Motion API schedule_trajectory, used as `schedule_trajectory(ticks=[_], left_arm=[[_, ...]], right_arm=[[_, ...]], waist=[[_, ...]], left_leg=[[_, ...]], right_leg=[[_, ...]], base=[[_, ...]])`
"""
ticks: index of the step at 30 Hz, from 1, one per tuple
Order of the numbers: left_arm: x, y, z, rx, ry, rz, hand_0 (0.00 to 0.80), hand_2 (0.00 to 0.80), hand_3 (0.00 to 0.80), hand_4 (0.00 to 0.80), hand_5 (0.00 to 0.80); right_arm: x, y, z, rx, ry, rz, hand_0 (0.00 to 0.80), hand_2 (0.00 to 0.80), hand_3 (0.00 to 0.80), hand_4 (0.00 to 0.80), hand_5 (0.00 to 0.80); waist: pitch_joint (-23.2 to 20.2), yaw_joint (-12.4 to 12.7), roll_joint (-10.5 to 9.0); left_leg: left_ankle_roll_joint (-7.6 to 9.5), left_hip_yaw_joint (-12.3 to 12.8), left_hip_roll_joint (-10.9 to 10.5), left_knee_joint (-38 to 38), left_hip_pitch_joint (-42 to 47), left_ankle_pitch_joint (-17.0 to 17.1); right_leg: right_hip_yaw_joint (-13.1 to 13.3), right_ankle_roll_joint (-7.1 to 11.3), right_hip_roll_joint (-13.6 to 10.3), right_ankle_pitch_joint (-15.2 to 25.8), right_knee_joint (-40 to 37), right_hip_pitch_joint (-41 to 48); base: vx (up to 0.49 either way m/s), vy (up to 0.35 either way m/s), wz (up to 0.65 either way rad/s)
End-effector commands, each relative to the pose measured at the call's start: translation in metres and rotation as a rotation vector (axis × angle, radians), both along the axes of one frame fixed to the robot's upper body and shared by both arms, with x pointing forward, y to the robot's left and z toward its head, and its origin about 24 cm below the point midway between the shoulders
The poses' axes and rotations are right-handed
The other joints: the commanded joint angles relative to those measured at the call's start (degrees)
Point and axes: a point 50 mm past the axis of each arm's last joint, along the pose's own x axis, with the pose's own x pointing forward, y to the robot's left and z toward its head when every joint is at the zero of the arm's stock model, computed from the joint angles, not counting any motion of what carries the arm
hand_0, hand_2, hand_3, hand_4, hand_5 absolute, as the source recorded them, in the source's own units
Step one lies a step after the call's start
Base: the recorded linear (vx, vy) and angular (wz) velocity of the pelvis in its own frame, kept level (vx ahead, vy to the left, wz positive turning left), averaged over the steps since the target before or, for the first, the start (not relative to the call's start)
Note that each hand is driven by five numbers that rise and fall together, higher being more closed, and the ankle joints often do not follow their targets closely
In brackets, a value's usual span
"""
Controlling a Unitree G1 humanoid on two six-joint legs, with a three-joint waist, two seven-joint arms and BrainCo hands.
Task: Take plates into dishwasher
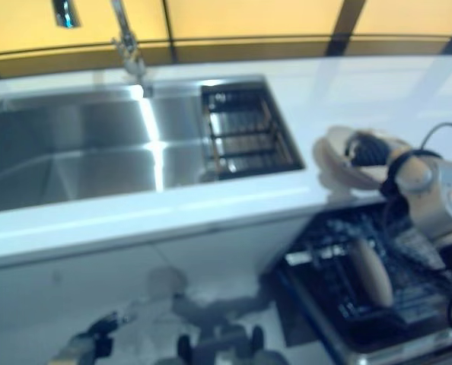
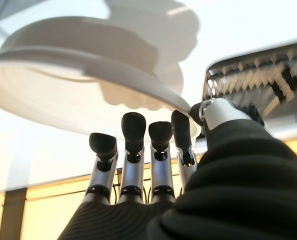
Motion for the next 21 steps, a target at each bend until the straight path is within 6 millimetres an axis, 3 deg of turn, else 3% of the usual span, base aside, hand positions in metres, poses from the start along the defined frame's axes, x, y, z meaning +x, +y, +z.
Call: schedule_trajectory(ticks=[1, 3, 5, 7, 13, 21], left_arm=[[0.014, 0.01, 0.009, 0.038, -0.031, -0.032, 0.0, 0.0, 0.0, 0.0, 0.0], [0.014, 0.009, 0.008, 0.038, -0.028, -0.034, 0.0, 0.0, 0.0, 0.0, 0.0], [-0.009, 0.004, -0.01, 0.029, 0.036, -0.002, 0.0, 0.0, 0.0, 0.0, 0.0], [-0.018, -0.008, -0.018, 0.039, 0.037, -0.003, 0.0, 0.0, 0.0, 0.0, 0.0], [-0.011, -0.008, -0.012, 0.037, 0.051, -0.029, 0.0, 0.0, 0.0, 0.0, 0.0], [-0.006, 0.001, -0.007, 0.027, 0.064, -0.012, 0.0, 0.0, 0.0, 0.0, 0.0]], right_arm=[[0.004, -0.007, 0.042, 0.114, -0.148, -0.03, 0.8, 0.8, 0.8, 0.8, 0.8], [0.005, -0.009, 0.043, 0.132, -0.164, -0.04, 0.8, 0.8, 0.8, 0.8, 0.8], [0.003, -0.012, 0.035, 0.176, -0.179, -0.041, 0.8, 0.8, 0.8, 0.8, 0.8], [0.005, -0.011, 0.031, 0.188, -0.197, -0.054, 0.8, 0.8, 0.8, 0.8, 0.8], [0.005, -0.021, 0.051, 0.182, -0.193, -0.096, 0.8, 0.8, 0.8, 0.8, 0.8], [0.007, -0.012, 0.04, 0.134, -0.108, -0.044, 0.8, 0.8, 0.8, 0.8, 0.8]], waist=[[-2.8, 1.0, -1.29], [-3.1, 1.0, -1.35], [-3.4, 0.6, -1.99], [-3.3, 0.7, -2.62], [-3.8, 1.6, -2.48], [-4.3, 1.3, -1.93]], left_leg=[[1.67, -0.9, -1.2, 0.3, 3.0, -4.1], [1.69, -0.9, -1.2, 0.3, 3.1, -4.2], [1.78, -0.8, -1.1, 0.4, 3.0, -4.6], [1.64, -0.8, -1.0, 0.4, 3.0, -4.5], [1.47, -1.5, -1.1, 0.3, 3.2, -4.4], [1.56, -1.3, -1.1, 0.1, 3.4, -4.2]], right_leg=[[-1.2, 4.42, -1.9, -0.9, 0.3, 1.7], [-1.2, 4.35, -1.9, -1.0, 0.3, 1.8], [-1.1, 4.14, -1.7, -1.4, 0.3, 1.8], [-0.9, 4.18, -1.6, -1.3, 0.3, 1.9], [-1.4, 4.24, -1.7, -1.2, 0.3, 2.1], [-1.4, 4.26, -1.6, -1.2, 0.3, 2.0]], base=[[0.0, 0.0, 0.0], [0.0, 0.0, 0.0], [0.011, -0.044, -0.01], [-0.003, -0.051, -0.04], [0.0, -0.004, -0.01], [0.0, 0.0, 0.0]])
